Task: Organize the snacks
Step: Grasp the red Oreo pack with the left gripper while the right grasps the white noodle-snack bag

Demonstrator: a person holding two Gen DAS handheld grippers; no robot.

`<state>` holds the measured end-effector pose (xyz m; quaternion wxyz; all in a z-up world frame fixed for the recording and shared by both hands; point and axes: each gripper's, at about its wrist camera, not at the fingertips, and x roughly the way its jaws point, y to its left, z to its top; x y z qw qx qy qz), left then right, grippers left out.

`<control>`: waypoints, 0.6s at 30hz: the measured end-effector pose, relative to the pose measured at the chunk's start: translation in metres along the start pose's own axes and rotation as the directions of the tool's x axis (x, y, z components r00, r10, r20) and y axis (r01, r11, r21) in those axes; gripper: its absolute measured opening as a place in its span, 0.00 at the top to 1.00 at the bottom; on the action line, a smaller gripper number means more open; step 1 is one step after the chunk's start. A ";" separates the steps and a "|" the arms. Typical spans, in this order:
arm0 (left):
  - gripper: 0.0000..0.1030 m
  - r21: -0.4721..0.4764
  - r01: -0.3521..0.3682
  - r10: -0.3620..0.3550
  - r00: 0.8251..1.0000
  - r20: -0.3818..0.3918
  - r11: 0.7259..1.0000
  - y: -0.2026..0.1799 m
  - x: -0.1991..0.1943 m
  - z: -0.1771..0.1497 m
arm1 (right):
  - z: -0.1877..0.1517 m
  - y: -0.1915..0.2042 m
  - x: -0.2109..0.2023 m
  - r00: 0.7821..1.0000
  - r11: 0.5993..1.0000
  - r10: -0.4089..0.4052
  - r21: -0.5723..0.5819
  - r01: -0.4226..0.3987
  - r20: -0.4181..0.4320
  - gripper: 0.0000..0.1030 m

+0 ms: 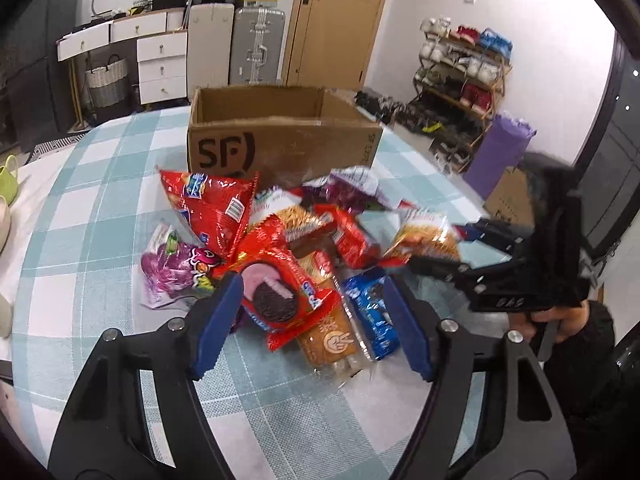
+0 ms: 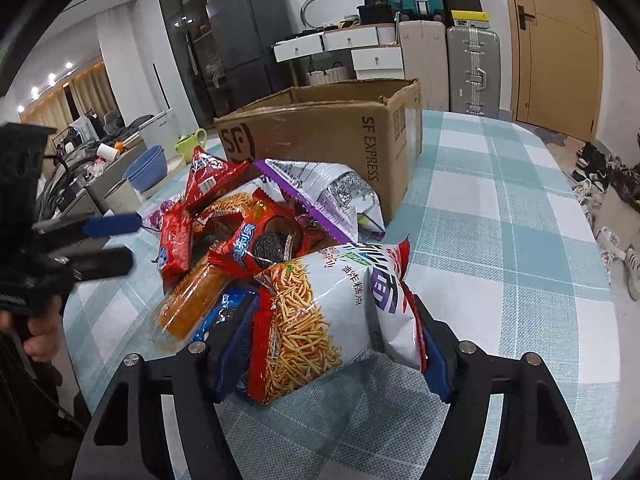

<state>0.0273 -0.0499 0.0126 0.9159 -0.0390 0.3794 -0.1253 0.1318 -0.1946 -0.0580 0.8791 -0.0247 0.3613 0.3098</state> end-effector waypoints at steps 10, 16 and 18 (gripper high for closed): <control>0.42 -0.053 -0.093 0.086 0.988 -0.127 0.994 0.019 0.038 -0.014 | -0.002 0.001 -0.001 1.000 1.000 0.003 -0.001 -0.003 -0.003 0.29; 0.56 -0.093 -0.059 0.047 0.992 -0.119 0.994 0.030 0.039 -0.018 | -0.002 0.002 -0.005 1.000 1.000 0.007 -0.005 -0.007 0.010 0.29; 0.59 -0.096 -0.060 0.050 0.993 -0.105 0.994 0.031 0.038 -0.018 | -0.002 0.003 -0.007 1.000 1.000 0.010 -0.006 -0.010 0.017 0.29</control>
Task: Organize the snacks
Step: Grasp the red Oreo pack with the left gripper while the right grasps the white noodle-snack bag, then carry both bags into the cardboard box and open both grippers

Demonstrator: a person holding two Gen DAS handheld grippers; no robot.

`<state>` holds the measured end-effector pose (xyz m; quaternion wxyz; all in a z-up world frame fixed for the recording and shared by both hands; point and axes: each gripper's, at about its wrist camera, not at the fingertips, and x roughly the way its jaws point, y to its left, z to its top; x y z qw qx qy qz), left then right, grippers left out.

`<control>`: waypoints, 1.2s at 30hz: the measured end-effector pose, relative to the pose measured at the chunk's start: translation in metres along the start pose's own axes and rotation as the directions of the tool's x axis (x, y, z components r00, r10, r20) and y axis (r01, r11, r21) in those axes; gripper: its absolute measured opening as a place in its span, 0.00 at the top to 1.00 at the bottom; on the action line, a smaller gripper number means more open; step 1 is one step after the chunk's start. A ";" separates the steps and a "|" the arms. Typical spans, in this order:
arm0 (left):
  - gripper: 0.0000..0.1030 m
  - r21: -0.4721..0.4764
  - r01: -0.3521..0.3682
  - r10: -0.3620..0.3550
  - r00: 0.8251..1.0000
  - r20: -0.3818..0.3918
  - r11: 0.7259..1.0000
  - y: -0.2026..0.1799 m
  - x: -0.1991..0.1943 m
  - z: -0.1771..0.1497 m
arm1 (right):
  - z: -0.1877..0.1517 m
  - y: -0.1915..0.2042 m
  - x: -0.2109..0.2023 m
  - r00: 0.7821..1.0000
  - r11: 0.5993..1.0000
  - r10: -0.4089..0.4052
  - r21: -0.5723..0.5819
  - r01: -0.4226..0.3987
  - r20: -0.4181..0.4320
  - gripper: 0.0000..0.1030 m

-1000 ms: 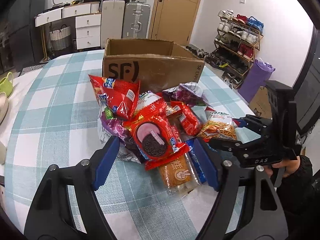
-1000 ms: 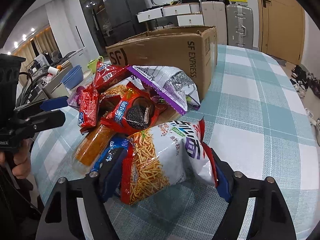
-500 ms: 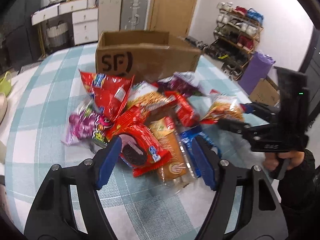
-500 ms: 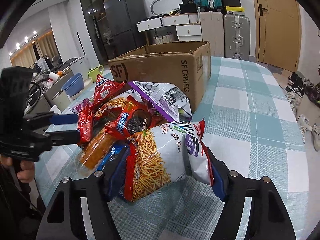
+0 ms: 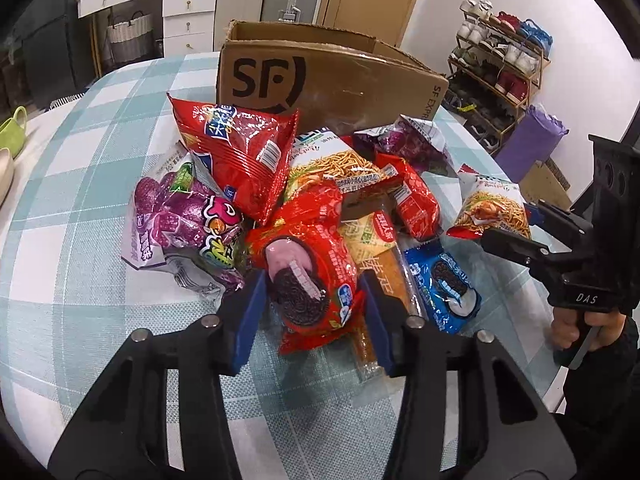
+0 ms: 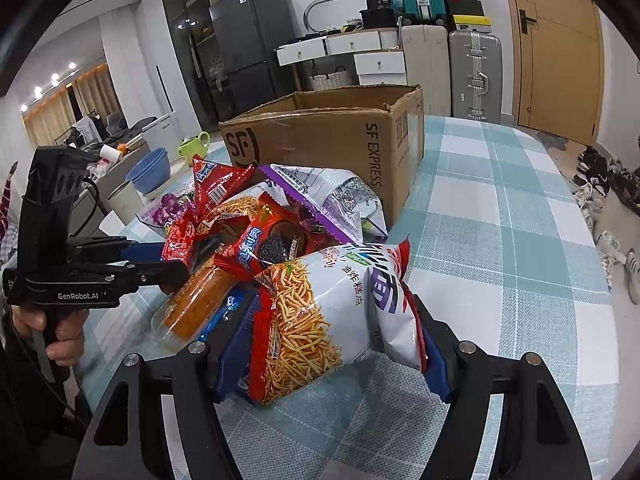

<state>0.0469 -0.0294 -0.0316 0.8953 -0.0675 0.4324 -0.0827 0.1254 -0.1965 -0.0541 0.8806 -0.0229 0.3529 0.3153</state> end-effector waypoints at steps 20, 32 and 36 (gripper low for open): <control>0.59 0.052 -0.024 0.011 0.973 0.230 0.998 -0.015 -0.074 0.024 | 0.033 0.027 -0.047 0.982 0.999 0.021 -0.040 -0.014 0.187 0.29; 0.59 0.099 -0.052 0.020 0.954 0.300 0.994 -0.031 -0.085 0.075 | 0.082 0.030 -0.037 0.975 0.999 -0.031 -0.020 0.037 0.220 0.29; 0.59 0.105 -0.056 0.021 0.951 0.308 0.993 -0.028 -0.077 0.098 | 0.103 0.027 -0.029 0.974 0.999 -0.037 -0.019 0.043 0.225 0.29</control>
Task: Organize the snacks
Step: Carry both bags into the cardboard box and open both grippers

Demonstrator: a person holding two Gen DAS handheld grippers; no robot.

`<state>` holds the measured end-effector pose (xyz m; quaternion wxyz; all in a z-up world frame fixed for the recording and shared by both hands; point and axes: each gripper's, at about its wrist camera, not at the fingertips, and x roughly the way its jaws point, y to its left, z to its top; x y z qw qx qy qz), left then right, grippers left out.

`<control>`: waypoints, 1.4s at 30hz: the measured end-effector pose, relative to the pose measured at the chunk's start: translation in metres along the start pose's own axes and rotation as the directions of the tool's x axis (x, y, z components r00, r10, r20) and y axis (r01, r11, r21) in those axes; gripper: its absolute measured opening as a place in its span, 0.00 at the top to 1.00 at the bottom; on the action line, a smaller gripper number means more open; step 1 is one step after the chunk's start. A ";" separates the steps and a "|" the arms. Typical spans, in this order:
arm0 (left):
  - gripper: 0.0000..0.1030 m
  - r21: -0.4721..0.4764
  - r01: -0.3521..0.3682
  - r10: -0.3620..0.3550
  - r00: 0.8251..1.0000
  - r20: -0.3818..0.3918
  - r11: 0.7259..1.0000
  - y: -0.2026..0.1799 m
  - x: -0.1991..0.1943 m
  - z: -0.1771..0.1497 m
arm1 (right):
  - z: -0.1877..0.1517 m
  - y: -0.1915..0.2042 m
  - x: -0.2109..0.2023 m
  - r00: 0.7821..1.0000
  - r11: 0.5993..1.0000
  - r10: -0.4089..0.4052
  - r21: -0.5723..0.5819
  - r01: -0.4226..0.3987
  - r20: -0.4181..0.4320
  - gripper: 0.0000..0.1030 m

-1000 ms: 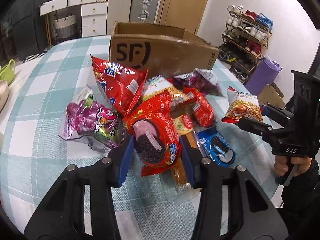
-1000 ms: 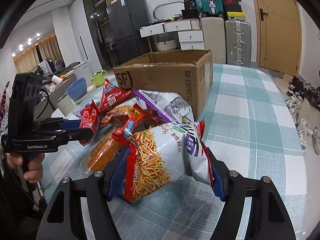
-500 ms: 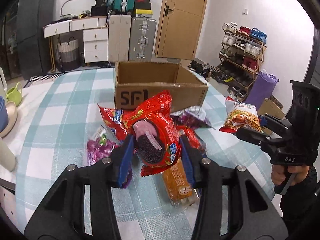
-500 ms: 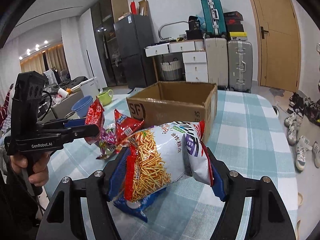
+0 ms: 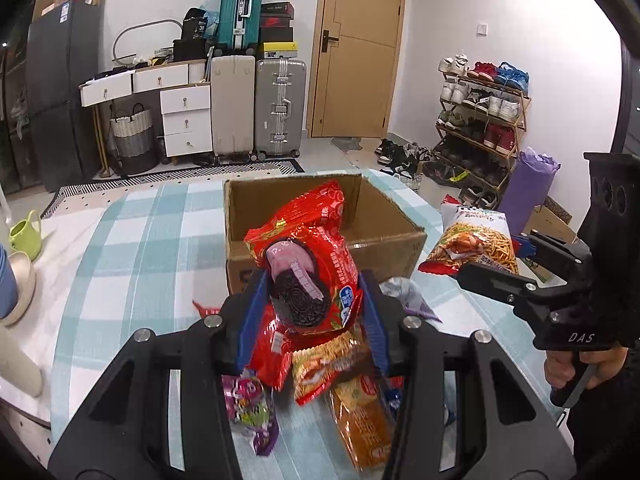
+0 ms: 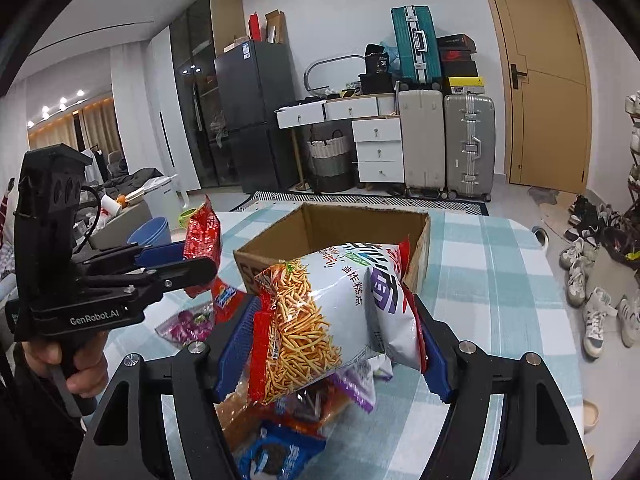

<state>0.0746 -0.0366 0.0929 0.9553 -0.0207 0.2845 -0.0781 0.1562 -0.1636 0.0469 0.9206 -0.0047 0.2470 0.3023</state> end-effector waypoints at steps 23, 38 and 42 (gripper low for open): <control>0.59 -0.039 -0.007 0.004 0.997 -0.072 0.999 0.048 0.122 0.058 | 0.048 -0.020 0.099 0.995 0.999 -0.028 -0.032 0.025 -0.091 0.29; 0.59 -0.046 -0.012 0.005 0.989 -0.145 0.999 0.058 0.167 0.063 | 0.044 -0.028 0.125 0.991 0.997 -0.033 -0.070 0.024 -0.132 0.24; 0.59 -0.038 -0.014 0.007 0.983 -0.181 0.999 0.058 0.181 0.055 | 0.045 -0.030 0.122 0.993 0.998 -0.024 -0.069 0.016 -0.114 0.18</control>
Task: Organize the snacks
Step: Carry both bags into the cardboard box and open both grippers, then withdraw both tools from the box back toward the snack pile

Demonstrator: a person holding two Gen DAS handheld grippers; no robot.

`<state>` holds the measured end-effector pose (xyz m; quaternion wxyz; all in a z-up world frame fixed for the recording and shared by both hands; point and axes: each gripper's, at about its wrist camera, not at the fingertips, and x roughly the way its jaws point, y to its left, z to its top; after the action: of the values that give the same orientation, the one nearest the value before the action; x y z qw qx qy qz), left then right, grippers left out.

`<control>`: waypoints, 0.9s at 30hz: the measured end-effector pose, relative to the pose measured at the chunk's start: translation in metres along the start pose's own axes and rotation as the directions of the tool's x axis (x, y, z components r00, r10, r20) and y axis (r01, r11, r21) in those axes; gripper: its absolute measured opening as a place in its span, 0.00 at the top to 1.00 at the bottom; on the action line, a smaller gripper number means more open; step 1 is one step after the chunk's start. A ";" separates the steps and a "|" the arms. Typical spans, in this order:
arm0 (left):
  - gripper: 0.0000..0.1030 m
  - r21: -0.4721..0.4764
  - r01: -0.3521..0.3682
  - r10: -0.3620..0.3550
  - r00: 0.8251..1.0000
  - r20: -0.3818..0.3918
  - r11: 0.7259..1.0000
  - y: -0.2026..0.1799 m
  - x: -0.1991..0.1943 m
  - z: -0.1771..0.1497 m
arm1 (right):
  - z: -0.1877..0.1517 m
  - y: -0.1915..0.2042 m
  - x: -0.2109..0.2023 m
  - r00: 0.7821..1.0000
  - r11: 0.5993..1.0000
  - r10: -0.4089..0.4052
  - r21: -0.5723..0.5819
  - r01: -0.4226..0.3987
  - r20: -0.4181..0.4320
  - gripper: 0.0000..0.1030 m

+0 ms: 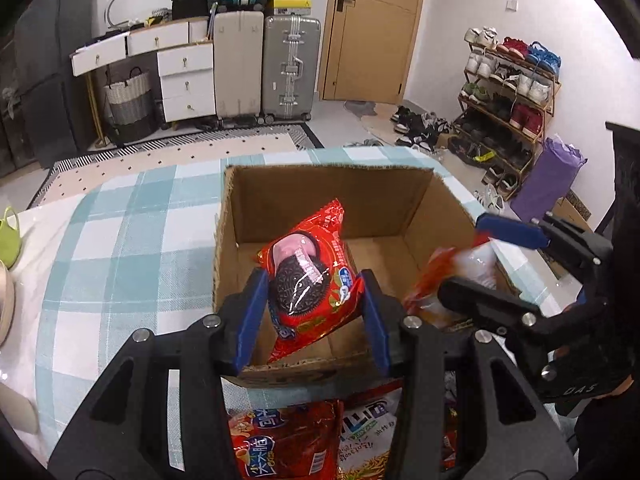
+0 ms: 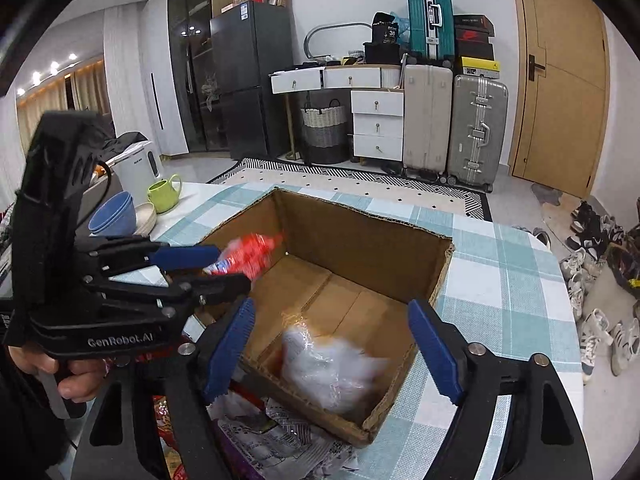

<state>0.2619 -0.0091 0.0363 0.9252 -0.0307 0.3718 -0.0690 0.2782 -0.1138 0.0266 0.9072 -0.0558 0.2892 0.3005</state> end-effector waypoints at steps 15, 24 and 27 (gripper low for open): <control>0.58 0.018 -0.011 0.012 0.999 -0.052 1.000 -0.009 -0.004 -0.021 | -0.007 -0.011 -0.047 0.998 0.999 -0.027 0.045 0.025 0.063 0.02; 0.26 -0.013 -0.016 0.016 1.000 0.012 1.000 -0.007 -0.028 -0.023 | -0.031 -0.018 -0.068 0.999 0.995 -0.045 0.091 0.043 0.025 0.01; 0.17 -0.005 -0.026 0.027 0.999 0.035 1.000 -0.007 -0.043 -0.027 | -0.043 -0.017 -0.075 0.999 0.993 -0.044 0.111 0.042 0.013 0.01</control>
<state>0.2120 -0.0101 0.0472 0.9324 -0.0293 0.3560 -0.0553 0.2183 -0.1774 0.0319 0.9173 -0.0092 0.2972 0.2649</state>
